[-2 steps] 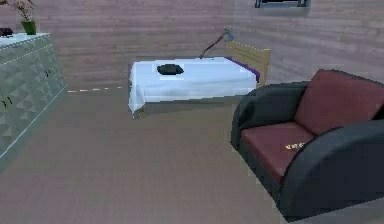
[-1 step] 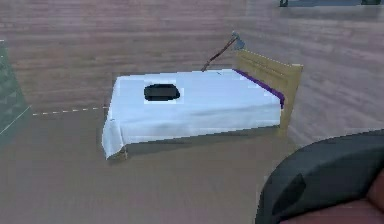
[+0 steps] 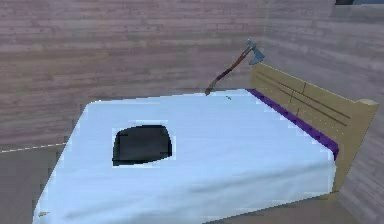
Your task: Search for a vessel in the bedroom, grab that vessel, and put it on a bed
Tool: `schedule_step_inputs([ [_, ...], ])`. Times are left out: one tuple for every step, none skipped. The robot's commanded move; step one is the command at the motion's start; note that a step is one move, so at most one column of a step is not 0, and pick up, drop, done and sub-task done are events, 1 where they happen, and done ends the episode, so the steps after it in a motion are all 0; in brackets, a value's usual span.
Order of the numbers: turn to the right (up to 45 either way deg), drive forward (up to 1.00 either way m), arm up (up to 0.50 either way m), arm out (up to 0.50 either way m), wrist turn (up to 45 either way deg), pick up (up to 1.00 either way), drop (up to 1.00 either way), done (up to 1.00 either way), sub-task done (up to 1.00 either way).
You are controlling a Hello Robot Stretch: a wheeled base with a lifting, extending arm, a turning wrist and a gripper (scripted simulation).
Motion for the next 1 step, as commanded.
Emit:
schedule_step_inputs([
  [-12.0, 0.0, 0.0, 0.0, 0.0, 0.0, 0.0, 0.0, 0.0],
])
